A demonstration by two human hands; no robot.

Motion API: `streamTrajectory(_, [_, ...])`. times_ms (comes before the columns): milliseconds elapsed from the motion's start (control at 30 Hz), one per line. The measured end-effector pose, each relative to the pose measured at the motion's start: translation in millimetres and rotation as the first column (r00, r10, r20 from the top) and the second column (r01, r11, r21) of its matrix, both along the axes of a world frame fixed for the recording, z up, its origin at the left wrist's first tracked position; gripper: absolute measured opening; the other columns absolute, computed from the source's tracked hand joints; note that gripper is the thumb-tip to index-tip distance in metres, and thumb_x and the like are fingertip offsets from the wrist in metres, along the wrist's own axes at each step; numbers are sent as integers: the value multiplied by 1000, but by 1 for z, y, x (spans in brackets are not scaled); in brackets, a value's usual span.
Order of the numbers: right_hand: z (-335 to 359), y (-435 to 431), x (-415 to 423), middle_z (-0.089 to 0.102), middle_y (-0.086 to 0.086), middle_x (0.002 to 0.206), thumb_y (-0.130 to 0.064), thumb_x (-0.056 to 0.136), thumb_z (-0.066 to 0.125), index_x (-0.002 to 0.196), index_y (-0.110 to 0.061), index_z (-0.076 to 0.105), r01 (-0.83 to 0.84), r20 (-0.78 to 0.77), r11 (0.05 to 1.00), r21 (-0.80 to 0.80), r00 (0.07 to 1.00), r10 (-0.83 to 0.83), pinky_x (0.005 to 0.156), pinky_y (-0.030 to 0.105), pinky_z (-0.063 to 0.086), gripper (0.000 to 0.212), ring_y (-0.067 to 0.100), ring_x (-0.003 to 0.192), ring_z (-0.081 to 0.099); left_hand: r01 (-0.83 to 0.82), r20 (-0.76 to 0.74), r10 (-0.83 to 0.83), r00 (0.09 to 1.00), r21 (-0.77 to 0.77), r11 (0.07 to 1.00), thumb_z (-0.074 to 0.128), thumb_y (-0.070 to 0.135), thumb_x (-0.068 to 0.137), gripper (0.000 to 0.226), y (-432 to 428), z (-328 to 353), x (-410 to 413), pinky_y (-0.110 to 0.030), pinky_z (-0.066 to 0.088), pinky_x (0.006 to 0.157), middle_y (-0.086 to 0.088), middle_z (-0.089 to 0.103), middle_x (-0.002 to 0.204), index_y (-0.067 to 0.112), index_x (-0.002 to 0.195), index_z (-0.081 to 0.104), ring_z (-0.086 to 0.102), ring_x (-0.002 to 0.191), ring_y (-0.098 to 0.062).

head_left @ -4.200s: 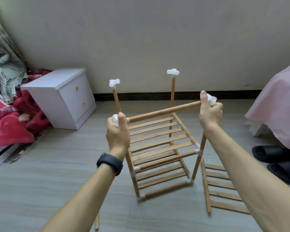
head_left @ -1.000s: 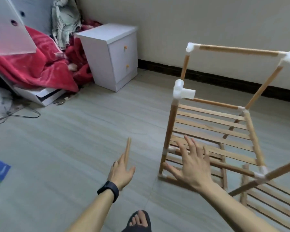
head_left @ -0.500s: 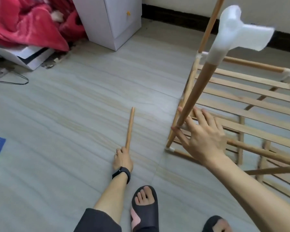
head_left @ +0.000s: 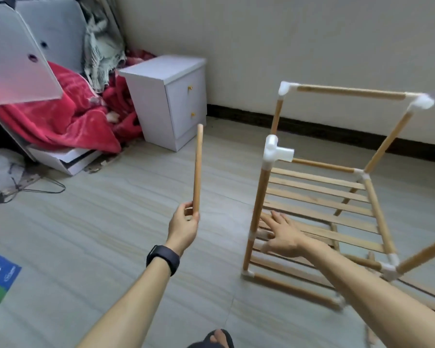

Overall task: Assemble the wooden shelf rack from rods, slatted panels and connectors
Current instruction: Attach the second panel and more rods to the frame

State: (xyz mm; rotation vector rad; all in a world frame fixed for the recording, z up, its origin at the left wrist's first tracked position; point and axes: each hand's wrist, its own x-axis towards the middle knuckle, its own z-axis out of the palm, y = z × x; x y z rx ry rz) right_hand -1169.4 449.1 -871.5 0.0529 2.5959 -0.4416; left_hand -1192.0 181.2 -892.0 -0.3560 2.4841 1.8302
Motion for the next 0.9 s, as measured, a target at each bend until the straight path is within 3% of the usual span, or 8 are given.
streamTrajectory(100, [43,9,6,30,7,165,-34,91,70,158,-29,30,112,-71,964,-242,989,-133,121,48,30,78,28,150,30,112,-216,-122,969,-56,992,53,23,104,25,5,82,-1,-29,49,77,8,69,112,34,127,52,63,100,-13])
streamTrajectory(200, [103,22,14,57,6,141,-35,97,66,144,-18,50,202,-268,845,-495,890,-369,93,30,51,53,19,123,58,176,-385,-231,894,-172,969,51,27,105,31,21,148,3,-25,51,82,12,68,108,37,134,49,62,102,-4])
streamTrajectory(333, [192,30,35,68,5,107,-66,76,68,133,-22,54,85,-162,378,-922,802,-575,61,25,53,73,12,70,66,190,-573,-416,706,-413,891,51,24,104,35,59,210,12,-15,46,78,12,65,108,36,137,50,59,99,-2])
streamTrajectory(433, [225,40,51,64,-3,77,-70,72,74,123,-22,65,-34,-57,49,-998,785,-616,48,23,46,71,8,50,50,76,-628,-573,526,-636,768,54,14,102,41,90,228,19,-34,53,79,4,64,108,27,141,54,55,100,-18])
streamTrajectory(533, [219,54,69,51,-3,60,-53,90,70,103,-12,78,-34,73,-135,-990,700,-710,46,21,45,44,8,48,47,-15,-655,-657,372,-712,702,61,15,98,39,116,227,25,-44,56,81,1,66,113,25,136,61,56,106,-21])
streamTrajectory(633, [198,69,92,54,-1,63,-43,97,65,92,-11,81,43,201,-222,-974,611,-766,50,23,50,36,9,52,54,41,-695,-547,467,-601,798,63,25,98,38,136,212,26,-44,51,94,4,60,126,30,135,58,52,119,-18])
streamTrajectory(767, [187,89,112,53,-3,63,-40,98,63,84,-17,83,73,273,-280,-957,555,-786,50,24,49,33,8,52,53,12,-532,-181,827,-305,952,56,39,99,44,148,185,19,-41,43,102,-4,46,141,26,140,47,44,130,-23])
streamTrajectory(900, [175,92,115,54,-3,61,-36,97,63,84,-14,72,145,295,-258,-955,554,-779,48,25,48,27,11,50,53,235,-211,-212,954,90,968,39,53,104,42,148,171,10,-34,49,77,-2,68,102,17,120,55,69,87,-17])
